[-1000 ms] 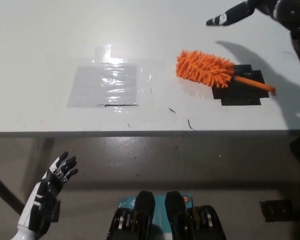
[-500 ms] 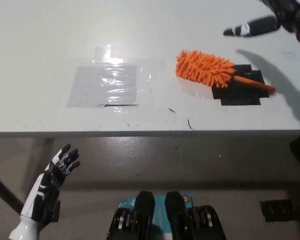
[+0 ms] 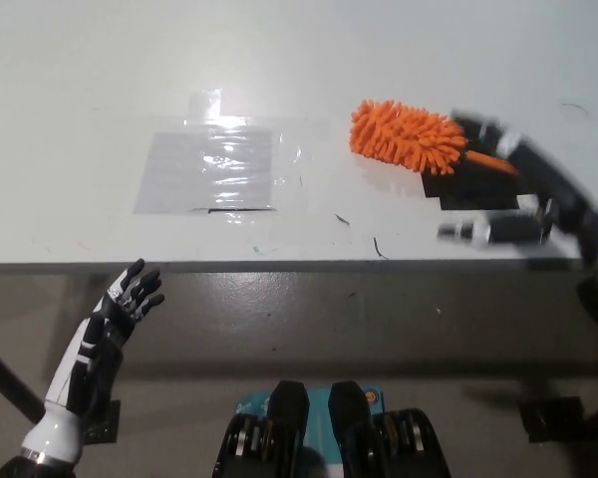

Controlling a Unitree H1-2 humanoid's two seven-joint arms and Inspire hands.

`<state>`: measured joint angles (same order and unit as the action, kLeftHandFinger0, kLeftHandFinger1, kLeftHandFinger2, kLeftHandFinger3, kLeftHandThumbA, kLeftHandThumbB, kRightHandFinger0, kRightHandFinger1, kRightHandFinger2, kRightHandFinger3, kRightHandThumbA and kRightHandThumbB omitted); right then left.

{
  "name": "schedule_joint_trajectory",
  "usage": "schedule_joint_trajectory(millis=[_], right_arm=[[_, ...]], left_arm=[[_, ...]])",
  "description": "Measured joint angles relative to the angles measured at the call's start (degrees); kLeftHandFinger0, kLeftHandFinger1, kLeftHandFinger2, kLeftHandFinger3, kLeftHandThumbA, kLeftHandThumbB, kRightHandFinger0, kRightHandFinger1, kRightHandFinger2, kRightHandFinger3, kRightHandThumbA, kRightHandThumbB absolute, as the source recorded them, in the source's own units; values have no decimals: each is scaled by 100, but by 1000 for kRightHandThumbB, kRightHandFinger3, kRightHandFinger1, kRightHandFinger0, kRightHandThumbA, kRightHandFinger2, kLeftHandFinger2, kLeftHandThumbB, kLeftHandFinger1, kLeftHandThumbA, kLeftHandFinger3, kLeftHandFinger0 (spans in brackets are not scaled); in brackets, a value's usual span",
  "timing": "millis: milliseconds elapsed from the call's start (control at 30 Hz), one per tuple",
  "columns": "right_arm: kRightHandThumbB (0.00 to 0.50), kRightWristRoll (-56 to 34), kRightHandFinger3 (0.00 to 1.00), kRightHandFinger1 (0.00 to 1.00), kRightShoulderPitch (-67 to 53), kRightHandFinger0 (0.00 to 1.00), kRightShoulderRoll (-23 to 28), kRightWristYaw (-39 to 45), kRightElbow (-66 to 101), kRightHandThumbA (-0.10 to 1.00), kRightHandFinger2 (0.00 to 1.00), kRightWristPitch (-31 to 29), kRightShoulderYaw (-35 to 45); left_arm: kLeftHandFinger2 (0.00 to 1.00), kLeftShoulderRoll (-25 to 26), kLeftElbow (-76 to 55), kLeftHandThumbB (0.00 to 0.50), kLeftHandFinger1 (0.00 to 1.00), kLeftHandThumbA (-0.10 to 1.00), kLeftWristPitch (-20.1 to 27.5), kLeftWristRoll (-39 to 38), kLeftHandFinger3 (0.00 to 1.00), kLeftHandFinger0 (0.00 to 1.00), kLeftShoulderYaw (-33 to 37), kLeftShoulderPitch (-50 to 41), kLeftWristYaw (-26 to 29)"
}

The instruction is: The robot uses it right hand to pick up an extended orange duster kept in the middle of the desk and presses its handle against the desk to collapse it

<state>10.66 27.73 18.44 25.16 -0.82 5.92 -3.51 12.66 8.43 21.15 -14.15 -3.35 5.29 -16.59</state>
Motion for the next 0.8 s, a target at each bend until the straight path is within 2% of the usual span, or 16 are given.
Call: schedule_joint_trajectory(millis=[100,233,333,433,467,600,667,800], right_arm=[[341,-31,1000,1000,-560,1000,-178,-51,571,1000,1000,-88,9],[382,-155,1000,1000,-1356,1000,-493,-182,1367,1000,1000,-423,140],[370,-277,1000,1000,-1718,1000,-693,-257,1633,1000,1000,-670,209],[292,-453,1000,1000,-1946,1000,-913,-360,1731,1000,1000,-971,304],[259,-520,1000,1000,-1987,1000,-1005,-403,1727,1000,1000,-1076,339],[273,-687,1000,1000,-2028,1000,-1336,-550,1540,1000,1000,-1471,463],[231,-802,1000,1000,-2014,1000,-1504,-646,1308,1000,1000,-1670,564],[178,-1063,1000,1000,-1954,1000,-1745,-807,661,1000,1000,-2015,747]], left_arm=[[1000,1,0,269,1000,989,0,0,1000,1000,1,34,0],[1000,0,0,261,1000,984,0,-1,1000,1000,1,56,-1],[1000,1,0,259,1000,997,-1,-2,1000,1000,0,64,-1],[1000,4,-2,270,1000,999,-2,-2,1000,1000,-2,140,0],[1000,6,-2,258,1000,994,-2,-3,1000,1000,-4,163,0],[1000,9,-2,262,1000,981,-7,-17,1000,1000,-6,204,-1],[1000,21,-2,284,1000,983,-13,-23,1000,1000,-7,242,-2],[1000,41,-2,252,1000,973,-31,-27,1000,1000,-3,312,-3]])
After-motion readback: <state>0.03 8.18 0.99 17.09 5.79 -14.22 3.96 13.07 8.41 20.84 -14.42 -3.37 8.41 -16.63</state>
